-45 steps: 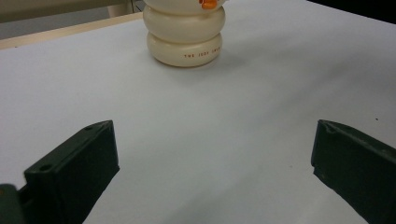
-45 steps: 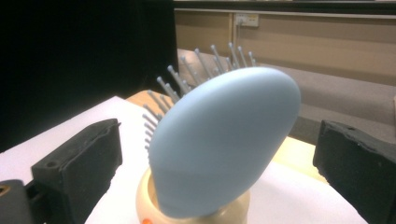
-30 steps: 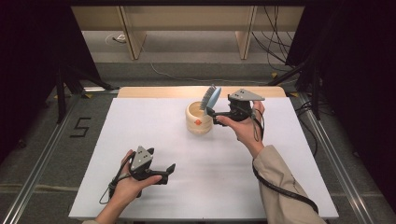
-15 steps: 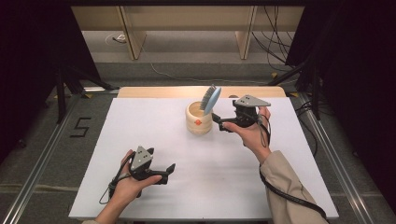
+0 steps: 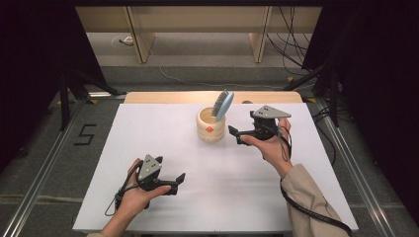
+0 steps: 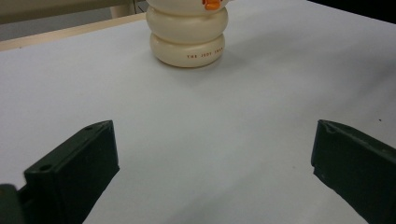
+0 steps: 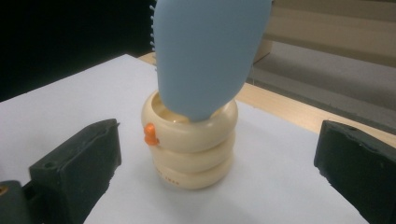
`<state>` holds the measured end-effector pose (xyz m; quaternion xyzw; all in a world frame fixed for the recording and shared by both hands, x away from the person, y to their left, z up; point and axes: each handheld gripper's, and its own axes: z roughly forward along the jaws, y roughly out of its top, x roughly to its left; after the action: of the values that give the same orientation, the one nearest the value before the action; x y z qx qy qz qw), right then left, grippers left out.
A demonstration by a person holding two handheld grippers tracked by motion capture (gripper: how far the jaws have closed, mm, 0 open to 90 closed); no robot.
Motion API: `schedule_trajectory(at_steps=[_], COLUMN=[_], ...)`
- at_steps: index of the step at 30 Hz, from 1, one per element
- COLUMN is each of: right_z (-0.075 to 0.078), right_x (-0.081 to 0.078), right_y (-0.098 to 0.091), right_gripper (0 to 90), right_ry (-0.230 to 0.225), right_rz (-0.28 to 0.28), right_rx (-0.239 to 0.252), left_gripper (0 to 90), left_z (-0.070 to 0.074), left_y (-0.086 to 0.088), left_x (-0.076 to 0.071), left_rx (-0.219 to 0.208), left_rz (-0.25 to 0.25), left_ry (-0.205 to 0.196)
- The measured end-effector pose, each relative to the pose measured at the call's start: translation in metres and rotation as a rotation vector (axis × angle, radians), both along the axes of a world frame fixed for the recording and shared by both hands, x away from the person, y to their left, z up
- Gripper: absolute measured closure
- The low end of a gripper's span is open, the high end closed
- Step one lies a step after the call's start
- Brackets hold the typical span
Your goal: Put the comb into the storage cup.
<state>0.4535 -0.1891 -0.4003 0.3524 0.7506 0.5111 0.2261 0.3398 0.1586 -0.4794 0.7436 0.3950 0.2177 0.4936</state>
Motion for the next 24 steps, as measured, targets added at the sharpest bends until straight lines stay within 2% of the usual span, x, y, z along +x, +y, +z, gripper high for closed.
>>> schedule_trajectory(at_steps=[9,24], right_z=[-0.007,-0.013], right_x=[-0.008,-0.022], right_y=[-0.013,-0.034], right_gripper=[1.5,1.5], right_ry=[0.014,0.03], right_rz=[0.001,0.004], right_rx=[-0.024,-0.037], left_gripper=[0.2,0.1], left_z=[0.0,0.001], left_y=[0.0,0.001], left_x=[0.0,0.0], left_rx=[0.0,0.001], left_rz=[0.001,0.003], left_ry=[-0.002,-0.004])
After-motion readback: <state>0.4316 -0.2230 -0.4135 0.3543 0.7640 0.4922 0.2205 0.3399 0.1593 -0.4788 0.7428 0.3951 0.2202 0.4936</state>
